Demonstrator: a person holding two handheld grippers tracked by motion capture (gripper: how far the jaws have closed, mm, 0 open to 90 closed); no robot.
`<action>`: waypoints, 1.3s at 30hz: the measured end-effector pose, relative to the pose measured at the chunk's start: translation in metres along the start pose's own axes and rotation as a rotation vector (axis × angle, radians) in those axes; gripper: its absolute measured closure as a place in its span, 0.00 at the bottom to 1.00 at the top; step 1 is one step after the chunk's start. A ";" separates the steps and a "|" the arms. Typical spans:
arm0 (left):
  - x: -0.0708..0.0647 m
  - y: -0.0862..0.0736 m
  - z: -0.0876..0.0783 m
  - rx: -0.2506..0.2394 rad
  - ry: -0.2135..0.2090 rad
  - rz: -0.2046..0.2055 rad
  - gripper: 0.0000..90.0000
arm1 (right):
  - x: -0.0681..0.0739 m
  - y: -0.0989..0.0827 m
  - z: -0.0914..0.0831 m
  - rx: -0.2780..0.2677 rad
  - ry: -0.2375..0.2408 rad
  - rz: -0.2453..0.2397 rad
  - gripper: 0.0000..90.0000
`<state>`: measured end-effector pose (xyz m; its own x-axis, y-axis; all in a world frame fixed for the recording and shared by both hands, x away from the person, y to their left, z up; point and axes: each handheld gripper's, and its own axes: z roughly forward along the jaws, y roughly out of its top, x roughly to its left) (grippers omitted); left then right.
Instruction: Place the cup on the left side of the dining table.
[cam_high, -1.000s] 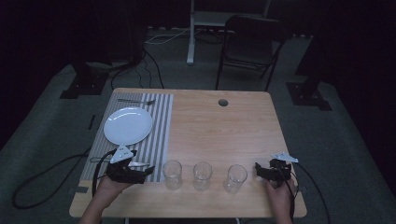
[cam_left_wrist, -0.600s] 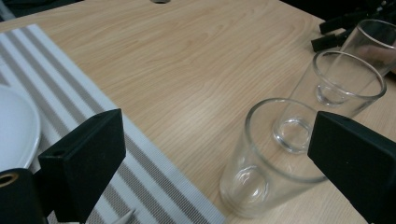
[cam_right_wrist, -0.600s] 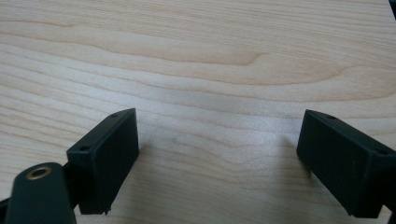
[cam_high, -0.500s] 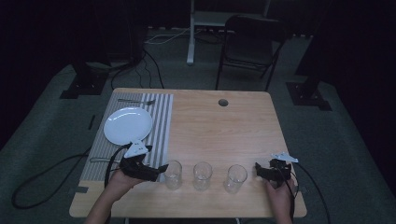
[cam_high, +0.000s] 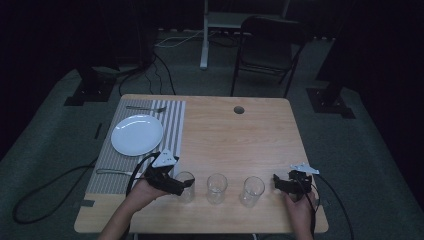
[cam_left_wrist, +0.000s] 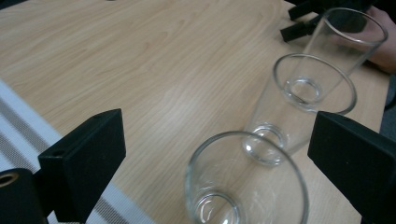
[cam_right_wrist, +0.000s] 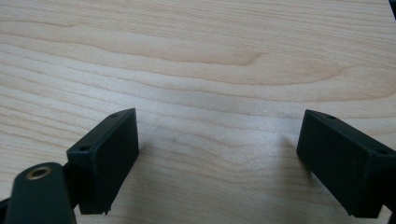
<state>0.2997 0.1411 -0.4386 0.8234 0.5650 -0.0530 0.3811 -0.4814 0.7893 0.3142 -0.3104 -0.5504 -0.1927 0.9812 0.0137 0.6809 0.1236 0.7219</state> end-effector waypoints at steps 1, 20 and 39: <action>-0.002 0.001 0.001 0.003 0.003 0.005 0.05 | 0.000 0.000 0.000 0.000 0.000 0.000 0.14; -0.021 0.026 0.029 0.099 -0.079 0.069 0.05 | 0.000 0.000 0.000 0.000 0.000 0.000 0.14; -0.046 0.053 0.058 0.252 -0.129 0.191 0.05 | 0.000 0.000 0.000 0.000 0.000 0.000 0.14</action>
<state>0.3068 0.0508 -0.4301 0.9300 0.3674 -0.0083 0.2939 -0.7300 0.6170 0.3143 -0.3105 -0.5504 -0.1928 0.9811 0.0141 0.6809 0.1234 0.7219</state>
